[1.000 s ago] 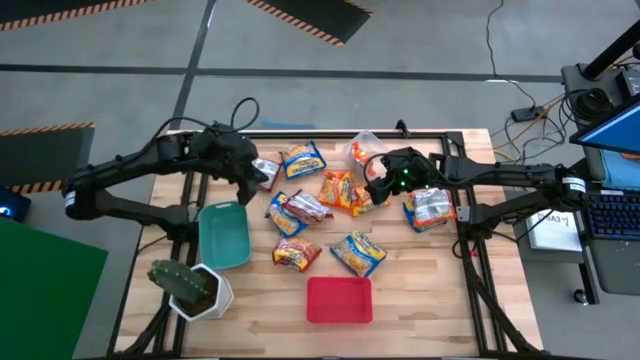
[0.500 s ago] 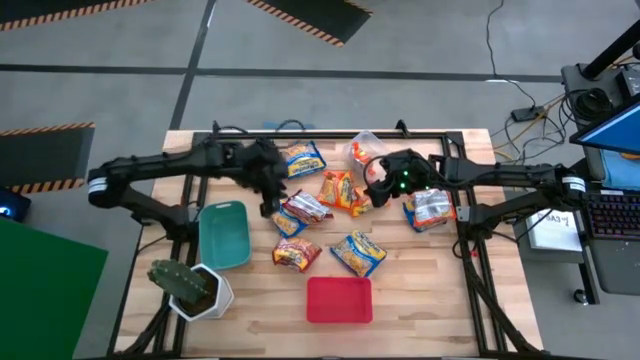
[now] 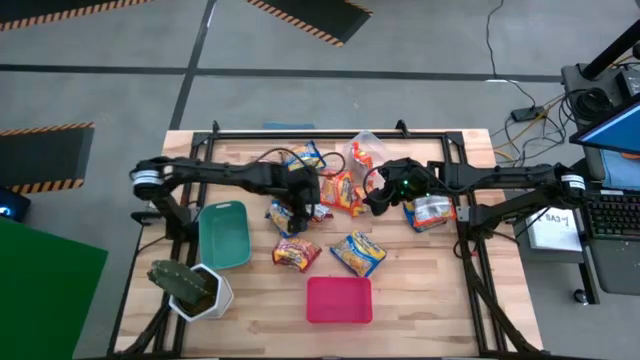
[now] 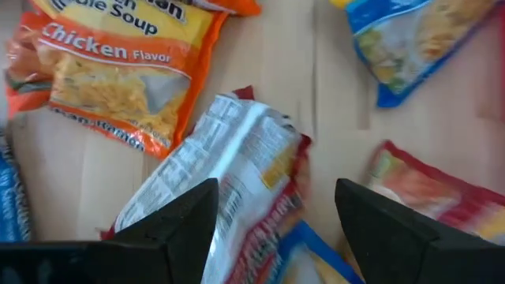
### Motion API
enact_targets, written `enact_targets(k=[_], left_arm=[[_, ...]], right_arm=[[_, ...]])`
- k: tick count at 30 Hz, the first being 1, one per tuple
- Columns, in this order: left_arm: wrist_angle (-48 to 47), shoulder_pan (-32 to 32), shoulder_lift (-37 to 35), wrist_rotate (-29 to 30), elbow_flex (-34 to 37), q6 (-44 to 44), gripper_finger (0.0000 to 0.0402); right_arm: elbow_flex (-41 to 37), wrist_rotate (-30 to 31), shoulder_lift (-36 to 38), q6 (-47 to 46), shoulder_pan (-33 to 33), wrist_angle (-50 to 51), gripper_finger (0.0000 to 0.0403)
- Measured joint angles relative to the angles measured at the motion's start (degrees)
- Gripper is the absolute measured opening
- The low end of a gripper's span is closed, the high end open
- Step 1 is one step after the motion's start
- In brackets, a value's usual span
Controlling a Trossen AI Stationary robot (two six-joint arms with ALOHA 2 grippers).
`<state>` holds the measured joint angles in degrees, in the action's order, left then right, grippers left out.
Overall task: Sort Maruchan noodles
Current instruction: Put the middle left red noodle pack into the green bin
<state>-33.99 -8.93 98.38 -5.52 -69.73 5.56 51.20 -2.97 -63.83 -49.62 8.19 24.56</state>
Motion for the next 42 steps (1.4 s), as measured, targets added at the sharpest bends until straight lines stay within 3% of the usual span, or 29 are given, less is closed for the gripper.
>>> enact_targets(k=[14, 18, 23, 26, 31, 36, 42], left_arm=[[3.2, 0.0, 6.7, 0.5, 0.0, 0.9, 0.0188], [3.2, 0.0, 7.6, 0.5, 0.0, -1.0, 0.013], [3.2, 0.0, 7.7, 0.5, 0.0, -2.1, 0.0021], [3.0, 0.0, 7.0, -0.5, 0.0, -2.2, 0.001], [2.5, -0.1, 2.2, -4.6, -0.5, -2.0, 0.0001], [0.3, -0.7, -7.2, -8.8, -2.4, 1.6, 0.0], [-16.9, -2.4, -18.5, -8.9, -9.3, 2.2, 0.0]], right_arm=[[0.0, 0.0, 0.0, -3.0, -0.5, 0.0, 0.0148], [0.0, 0.0, 0.0, -3.0, -0.4, 0.0, 0.0148], [0.0, 0.1, 0.0, -3.0, -0.5, 0.0, 0.0148], [0.0, 0.1, 0.0, -2.9, -0.5, 0.0, 0.0148], [0.0, 0.1, 0.0, -2.7, -0.5, 0.0, 0.0148], [0.0, 0.1, 0.0, -2.2, -0.4, 0.0, 0.0148], [0.0, 0.1, 0.0, -1.7, -0.5, 0.1, 0.0148]])
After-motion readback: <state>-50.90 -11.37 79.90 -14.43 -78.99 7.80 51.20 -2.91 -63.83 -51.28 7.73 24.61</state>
